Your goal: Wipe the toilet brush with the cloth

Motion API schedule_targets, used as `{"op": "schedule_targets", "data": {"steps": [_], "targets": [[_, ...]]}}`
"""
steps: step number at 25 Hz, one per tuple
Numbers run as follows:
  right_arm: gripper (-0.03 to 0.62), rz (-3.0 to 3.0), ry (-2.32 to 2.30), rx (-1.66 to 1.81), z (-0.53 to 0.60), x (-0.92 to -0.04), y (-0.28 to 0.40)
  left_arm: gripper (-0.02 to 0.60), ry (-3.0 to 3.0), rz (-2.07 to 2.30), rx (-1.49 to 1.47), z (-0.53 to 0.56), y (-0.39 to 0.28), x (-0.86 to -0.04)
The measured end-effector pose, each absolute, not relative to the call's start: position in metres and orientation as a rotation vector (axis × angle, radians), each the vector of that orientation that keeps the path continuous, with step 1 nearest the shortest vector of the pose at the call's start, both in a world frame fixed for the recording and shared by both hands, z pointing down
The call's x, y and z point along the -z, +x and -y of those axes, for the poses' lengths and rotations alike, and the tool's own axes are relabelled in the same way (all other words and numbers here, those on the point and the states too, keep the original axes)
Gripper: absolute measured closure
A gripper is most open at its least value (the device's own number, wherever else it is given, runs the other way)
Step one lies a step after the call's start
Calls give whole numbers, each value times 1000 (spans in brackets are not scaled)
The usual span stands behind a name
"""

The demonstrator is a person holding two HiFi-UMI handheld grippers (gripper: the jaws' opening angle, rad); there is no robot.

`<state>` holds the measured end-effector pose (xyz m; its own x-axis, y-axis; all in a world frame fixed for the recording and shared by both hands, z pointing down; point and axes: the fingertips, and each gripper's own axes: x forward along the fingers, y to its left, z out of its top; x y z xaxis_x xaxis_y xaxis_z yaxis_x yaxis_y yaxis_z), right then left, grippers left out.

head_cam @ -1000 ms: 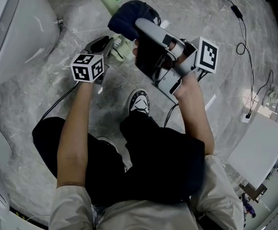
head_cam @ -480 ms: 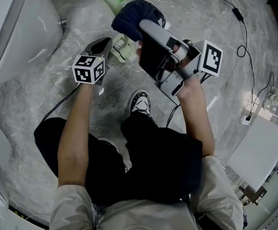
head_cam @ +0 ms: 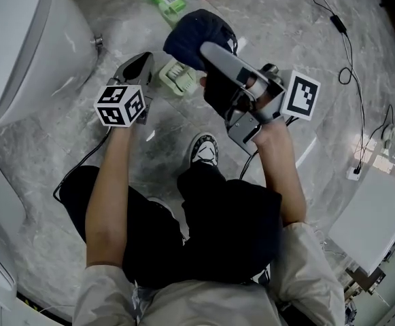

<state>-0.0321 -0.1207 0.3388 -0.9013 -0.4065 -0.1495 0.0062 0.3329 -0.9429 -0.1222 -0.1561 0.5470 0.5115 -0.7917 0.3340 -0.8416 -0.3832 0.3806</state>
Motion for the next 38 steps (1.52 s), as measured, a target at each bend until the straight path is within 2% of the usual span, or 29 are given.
{"op": "schedule_targets", "data": {"steps": [5,14,24,31,38], "targets": [[511,-2401,-438,1434,119,-333,-27,581,2208,1401,9,162,-142,-508],[511,-2426,-422,1366,118,-327,-25,581,2214,1449,139,150,-160,-455],[511,-2455,-496,1276,117,-282,16,581,2182,1572,236,113,-171,-365],[511,-2600,-688,1170,108,-227,32,581,2170,1702,198,89,-178,-280],[513,-2660,-1066,1010,109,-147,52,581,2240,1678,169,79,-165,-165]]}}
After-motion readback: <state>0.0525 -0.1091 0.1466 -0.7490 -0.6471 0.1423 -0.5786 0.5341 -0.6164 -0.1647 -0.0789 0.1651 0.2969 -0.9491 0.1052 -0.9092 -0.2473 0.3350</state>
